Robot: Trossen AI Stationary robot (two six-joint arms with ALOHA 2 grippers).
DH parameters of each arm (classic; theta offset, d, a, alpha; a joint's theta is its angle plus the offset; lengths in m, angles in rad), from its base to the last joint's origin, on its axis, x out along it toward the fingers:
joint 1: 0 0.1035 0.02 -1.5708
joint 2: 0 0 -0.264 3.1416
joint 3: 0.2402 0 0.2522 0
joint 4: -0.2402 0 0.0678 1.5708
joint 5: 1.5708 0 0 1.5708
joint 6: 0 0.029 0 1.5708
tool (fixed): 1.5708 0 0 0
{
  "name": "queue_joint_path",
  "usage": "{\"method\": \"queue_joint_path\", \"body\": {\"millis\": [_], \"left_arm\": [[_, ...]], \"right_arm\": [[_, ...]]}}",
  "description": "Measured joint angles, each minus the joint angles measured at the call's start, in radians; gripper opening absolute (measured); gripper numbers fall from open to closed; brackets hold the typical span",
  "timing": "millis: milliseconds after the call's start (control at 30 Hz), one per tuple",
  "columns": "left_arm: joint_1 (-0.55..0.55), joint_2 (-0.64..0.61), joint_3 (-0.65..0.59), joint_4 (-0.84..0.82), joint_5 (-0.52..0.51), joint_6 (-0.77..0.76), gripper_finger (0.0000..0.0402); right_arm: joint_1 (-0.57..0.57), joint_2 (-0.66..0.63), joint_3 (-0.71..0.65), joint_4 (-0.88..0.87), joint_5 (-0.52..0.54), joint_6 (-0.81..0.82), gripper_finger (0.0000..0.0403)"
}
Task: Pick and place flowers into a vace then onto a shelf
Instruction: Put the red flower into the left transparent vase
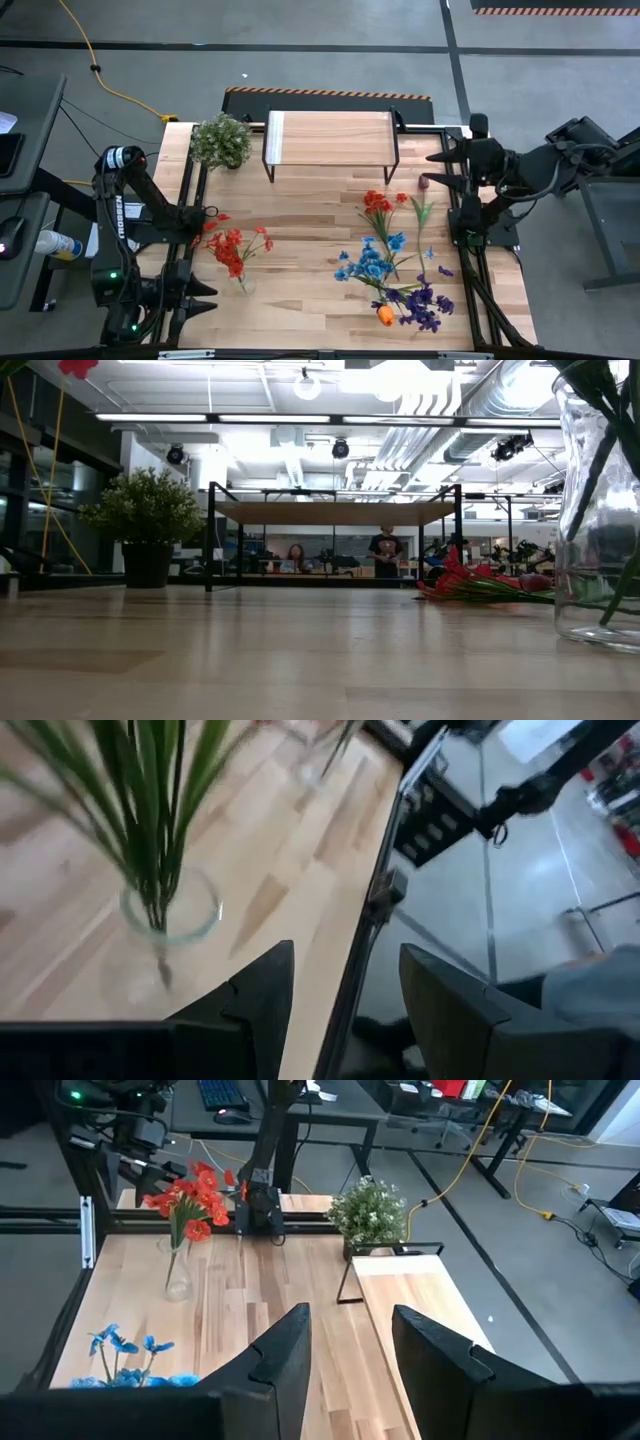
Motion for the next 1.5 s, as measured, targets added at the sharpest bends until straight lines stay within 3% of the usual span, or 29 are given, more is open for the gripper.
{"method": "queue_joint_path", "body": {"millis": [867,1500], "left_arm": [[0.043,-0.056,0.003,-0.017,-0.047,0.034,0.0216],[0.192,-0.06,0.27,-0.041,-0.013,0.482,0.0216]], "right_arm": [[0.0,0.001,0.0,0.001,0.0,-0.001,0.0134],[0.0,0.001,0.0,0.0,0.012,-0.039,0.0134]]}}
